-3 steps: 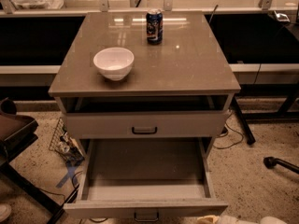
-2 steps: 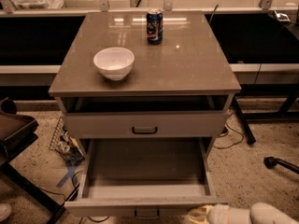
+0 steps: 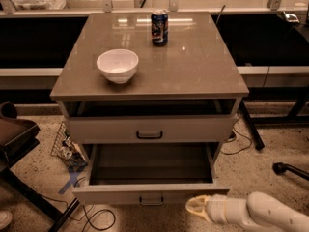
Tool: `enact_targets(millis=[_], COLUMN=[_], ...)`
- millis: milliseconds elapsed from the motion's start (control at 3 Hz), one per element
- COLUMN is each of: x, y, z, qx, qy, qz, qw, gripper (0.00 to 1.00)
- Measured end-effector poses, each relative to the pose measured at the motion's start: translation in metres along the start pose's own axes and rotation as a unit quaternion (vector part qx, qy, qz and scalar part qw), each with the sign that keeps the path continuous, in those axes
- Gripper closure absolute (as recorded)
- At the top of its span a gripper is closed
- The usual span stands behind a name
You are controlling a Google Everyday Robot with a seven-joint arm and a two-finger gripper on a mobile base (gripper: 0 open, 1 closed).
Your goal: Close middle drawer
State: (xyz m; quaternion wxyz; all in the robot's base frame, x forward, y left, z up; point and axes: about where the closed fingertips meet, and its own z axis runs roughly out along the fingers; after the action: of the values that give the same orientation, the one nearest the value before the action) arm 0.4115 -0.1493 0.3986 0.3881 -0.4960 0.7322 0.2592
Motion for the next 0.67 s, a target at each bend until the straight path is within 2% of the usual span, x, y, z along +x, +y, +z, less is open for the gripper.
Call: enact_targets(millis=[333,667], x=[-0.0336,-0.0356], y=[-0.0327,-0.0340], z=[0.0235,0.0249], qx=[0.000,0.000], qy=[-0.002,-0.002], qz=[-0.027,-0.028], qw=[0.9996,0.9996], gripper=[1.00,1.00])
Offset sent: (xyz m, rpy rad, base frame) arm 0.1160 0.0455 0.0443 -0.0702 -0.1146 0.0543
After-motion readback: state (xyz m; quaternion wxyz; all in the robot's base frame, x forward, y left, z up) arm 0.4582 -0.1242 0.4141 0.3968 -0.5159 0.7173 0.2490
